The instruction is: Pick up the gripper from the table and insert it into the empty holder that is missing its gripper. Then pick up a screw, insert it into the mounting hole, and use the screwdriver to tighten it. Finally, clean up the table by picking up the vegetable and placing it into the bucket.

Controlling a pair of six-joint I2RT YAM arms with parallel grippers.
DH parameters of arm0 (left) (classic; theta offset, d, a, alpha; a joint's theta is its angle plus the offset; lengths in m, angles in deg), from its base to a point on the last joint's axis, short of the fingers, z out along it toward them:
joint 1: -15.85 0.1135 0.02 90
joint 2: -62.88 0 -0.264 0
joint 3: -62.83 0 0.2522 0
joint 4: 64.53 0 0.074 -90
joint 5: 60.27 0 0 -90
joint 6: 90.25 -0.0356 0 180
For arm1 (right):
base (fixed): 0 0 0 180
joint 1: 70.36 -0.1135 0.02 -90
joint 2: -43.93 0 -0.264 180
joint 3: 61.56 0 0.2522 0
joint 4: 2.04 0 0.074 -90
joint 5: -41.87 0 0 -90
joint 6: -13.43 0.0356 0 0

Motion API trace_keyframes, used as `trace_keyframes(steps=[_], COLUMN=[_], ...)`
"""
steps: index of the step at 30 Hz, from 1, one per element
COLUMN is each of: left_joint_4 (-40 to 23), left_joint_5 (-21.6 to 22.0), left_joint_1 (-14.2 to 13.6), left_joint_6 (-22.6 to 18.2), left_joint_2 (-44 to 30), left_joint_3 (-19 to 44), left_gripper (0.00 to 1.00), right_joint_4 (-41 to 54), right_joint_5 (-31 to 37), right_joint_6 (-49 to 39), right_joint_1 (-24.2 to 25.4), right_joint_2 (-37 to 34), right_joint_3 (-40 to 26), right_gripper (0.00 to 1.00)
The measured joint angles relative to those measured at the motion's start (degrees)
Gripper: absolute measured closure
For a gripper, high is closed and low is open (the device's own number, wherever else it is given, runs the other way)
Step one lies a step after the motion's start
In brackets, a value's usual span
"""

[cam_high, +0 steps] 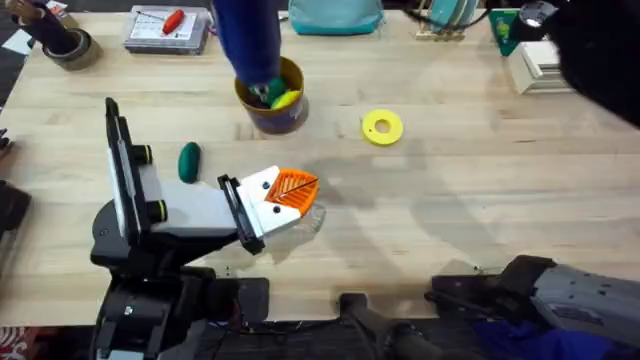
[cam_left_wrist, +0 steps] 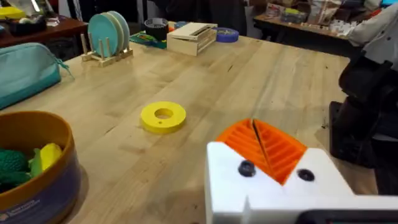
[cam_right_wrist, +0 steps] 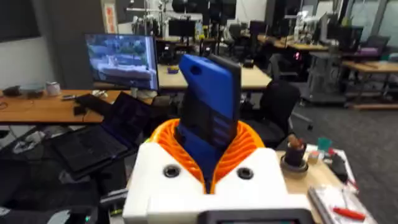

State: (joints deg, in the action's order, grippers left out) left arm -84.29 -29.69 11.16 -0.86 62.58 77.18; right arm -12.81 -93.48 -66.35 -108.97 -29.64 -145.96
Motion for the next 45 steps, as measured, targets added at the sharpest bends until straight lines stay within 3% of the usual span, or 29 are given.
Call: trace_keyframes(steps=[15,31,45], left_joint_4=[0.00,0.00,0.00], left_joint_5=[0.00,0.02,0.02], left_joint_1=[0.00,0.00,0.00], left_joint_6=[0.00,0.00,0.00], left_joint_2=[0.00,-0.02,0.00], left_joint_3=[0.00,0.00,0.00], left_gripper=[0.987,0.987,0.987], right_joint_4=[-2.45,-3.97,-10.32], right_joint_5=[-1.04,-1.04,-1.06], right_joint_6=[-0.81,-2.83,-4.02], right_joint_1=[-0.92,-4.93,-6.32], right_joint_2=[0.01,0.01,0.01], right_joint_3=[5.49,6.25,12.98], right_gripper=[0.976,0.976,0.976])
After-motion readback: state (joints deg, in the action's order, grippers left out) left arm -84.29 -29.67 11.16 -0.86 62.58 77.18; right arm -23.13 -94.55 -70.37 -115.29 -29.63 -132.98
